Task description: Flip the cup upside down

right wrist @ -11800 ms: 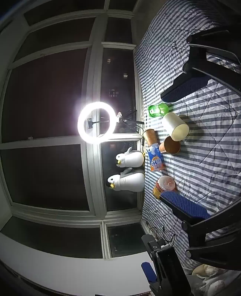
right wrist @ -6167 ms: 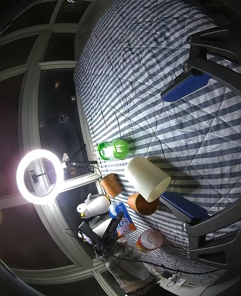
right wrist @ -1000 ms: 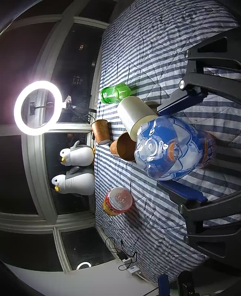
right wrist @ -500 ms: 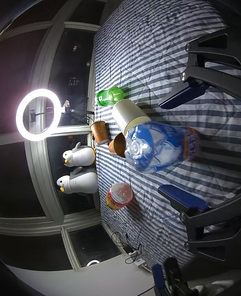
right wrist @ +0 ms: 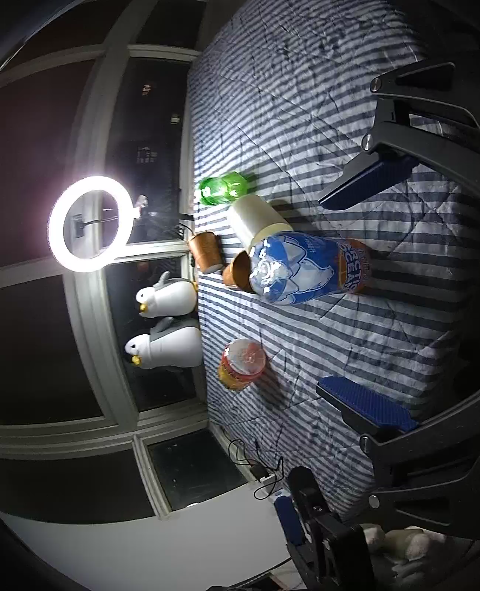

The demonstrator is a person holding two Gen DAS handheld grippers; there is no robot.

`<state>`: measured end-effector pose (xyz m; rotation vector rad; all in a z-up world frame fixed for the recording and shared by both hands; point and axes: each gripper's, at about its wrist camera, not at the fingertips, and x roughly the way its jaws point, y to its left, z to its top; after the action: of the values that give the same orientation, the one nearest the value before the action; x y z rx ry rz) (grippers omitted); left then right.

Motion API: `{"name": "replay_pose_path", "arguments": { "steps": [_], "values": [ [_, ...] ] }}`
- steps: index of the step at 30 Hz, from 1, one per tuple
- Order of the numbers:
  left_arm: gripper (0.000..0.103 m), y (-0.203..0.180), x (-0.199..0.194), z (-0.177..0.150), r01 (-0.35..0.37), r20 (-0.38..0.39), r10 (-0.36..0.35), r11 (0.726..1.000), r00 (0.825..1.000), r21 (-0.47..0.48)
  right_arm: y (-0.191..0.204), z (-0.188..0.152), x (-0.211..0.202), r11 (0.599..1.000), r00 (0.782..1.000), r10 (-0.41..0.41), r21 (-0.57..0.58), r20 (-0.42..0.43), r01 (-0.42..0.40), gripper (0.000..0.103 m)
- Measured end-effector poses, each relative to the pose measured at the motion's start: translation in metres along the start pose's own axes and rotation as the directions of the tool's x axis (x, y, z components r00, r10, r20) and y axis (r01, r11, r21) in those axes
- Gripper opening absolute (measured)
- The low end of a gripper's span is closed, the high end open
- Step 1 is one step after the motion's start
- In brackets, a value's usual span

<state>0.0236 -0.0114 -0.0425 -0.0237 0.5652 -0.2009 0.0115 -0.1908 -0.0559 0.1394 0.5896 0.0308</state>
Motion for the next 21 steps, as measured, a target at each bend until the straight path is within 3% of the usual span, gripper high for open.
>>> {"name": "replay_pose_path", "arguments": {
  "steps": [6, 11, 21],
  "values": [
    [0.096, 0.000, -0.023, 0.008, -0.046, 0.113, 0.045, 0.999, 0.993, 0.000, 0.010, 0.004, -0.025, 1.000, 0.997, -0.029, -0.009, 0.072, 0.030, 0.091],
    [0.100, -0.003, -0.046, 0.014, -0.088, 0.203, 0.084, 0.996, 0.976, 0.010, 0.017, 0.006, -0.042, 0.998, 0.990, -0.061, -0.016, 0.128, 0.064, 0.093],
    [0.102, -0.004, -0.080, 0.016, -0.124, 0.300, 0.116, 0.992, 0.947, 0.006, 0.028, 0.012, -0.073, 0.993, 0.964, -0.111, -0.011, 0.244, 0.117, 0.098]
  ]
}}
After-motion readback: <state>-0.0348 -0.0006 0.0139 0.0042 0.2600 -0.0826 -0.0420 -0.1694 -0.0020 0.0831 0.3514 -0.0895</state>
